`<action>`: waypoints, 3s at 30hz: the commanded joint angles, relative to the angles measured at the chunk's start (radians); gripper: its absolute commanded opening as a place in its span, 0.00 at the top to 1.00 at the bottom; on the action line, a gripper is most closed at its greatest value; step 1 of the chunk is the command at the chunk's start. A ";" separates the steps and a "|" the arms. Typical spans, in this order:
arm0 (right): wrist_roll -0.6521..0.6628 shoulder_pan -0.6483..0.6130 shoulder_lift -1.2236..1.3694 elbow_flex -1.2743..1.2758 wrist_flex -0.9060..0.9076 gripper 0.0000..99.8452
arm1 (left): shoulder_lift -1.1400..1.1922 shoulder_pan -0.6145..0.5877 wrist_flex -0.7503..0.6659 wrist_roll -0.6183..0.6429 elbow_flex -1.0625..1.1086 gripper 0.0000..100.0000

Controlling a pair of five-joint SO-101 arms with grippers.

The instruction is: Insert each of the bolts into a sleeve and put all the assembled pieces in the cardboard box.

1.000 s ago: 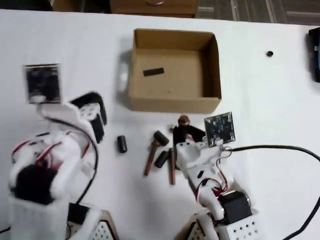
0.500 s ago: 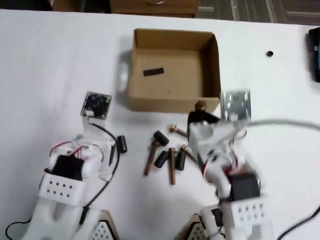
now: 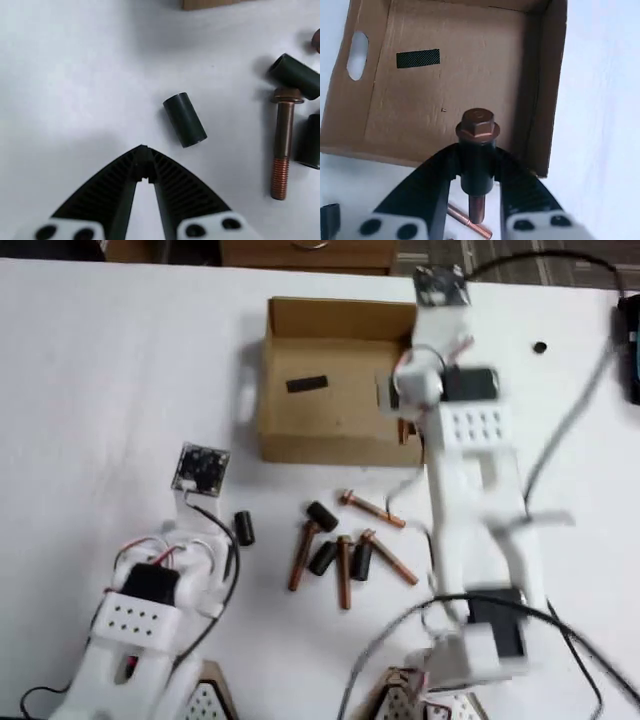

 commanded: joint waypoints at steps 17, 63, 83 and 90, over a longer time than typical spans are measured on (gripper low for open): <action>0.100 0.077 0.736 -0.724 0.117 0.98 | -0.014 0.011 -0.181 0.000 0.113 0.98; -0.149 -0.156 -0.248 0.304 0.433 0.69 | -0.014 0.005 -0.183 0.002 0.114 0.98; -0.420 -0.254 -0.171 0.654 0.231 0.73 | -0.012 0.006 -0.295 0.003 0.166 0.98; -0.420 -0.274 -0.153 0.657 0.176 0.84 | -0.012 0.006 -0.293 0.003 0.168 0.98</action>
